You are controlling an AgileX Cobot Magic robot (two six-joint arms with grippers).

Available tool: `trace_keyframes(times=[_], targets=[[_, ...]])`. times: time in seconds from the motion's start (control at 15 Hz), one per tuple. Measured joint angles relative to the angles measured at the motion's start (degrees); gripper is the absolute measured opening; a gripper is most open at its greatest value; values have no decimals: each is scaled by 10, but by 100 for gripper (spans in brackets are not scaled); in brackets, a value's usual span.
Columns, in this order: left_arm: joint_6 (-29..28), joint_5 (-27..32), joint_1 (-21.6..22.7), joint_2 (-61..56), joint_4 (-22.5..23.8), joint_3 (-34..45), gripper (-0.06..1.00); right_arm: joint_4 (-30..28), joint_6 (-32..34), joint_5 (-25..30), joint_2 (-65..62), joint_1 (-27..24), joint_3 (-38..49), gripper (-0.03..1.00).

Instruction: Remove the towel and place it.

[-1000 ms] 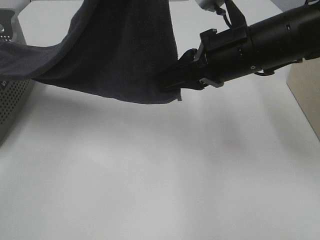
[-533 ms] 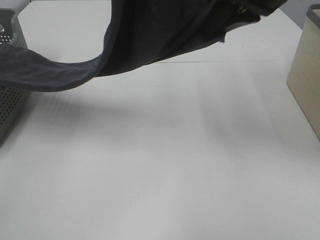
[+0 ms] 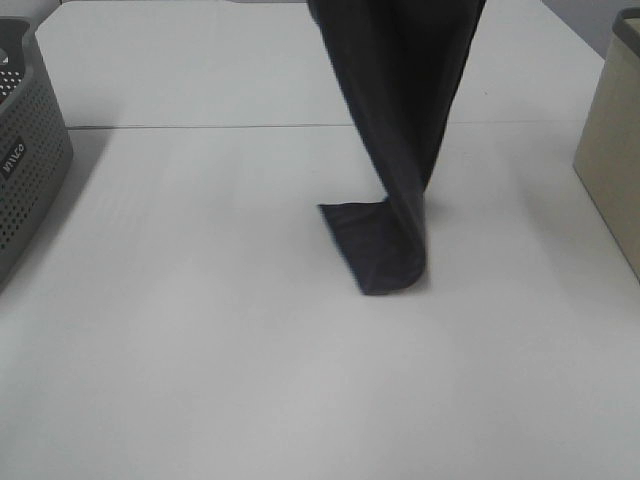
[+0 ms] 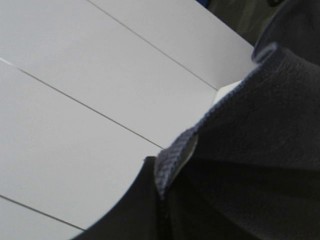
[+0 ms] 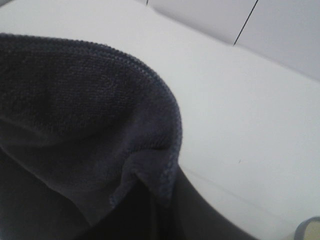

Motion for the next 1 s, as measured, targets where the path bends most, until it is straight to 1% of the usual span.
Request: trace_keyframes(times=[0.07, 0.13, 0.2, 0.27, 0.47, 0.67, 0.8, 0.93, 1.0], targets=[[0, -34, 8, 2, 0, 0, 0, -13, 2, -28, 0, 0, -14, 1], [0, -118, 13, 8, 0, 0, 0, -32, 1, -93, 1, 0, -19, 1], [0, -167, 14, 14, 0, 0, 0, -42, 1, -126, 5, 0, -19, 1], [0, -196, 14, 18, 0, 0, 0, -49, 1, -146, 7, 0, -19, 1], [0, -336, 17, 46, -2, 0, 0, -79, -1, -261, 33, 0, -19, 1], [-2, -359, 33, 58, -10, 0, 0, -95, -26, -290, 46, 0, -19, 1], [-23, -364, 56, 66, -19, 0, 0, -101, -57, -320, 64, 0, -19, 1], [-58, -368, 77, 77, -20, 0, 0, -107, -83, -379, 85, 0, -19, 1], [-74, -384, 88, 84, -21, 0, 0, -108, -94, -425, 98, 0, -19, 1]])
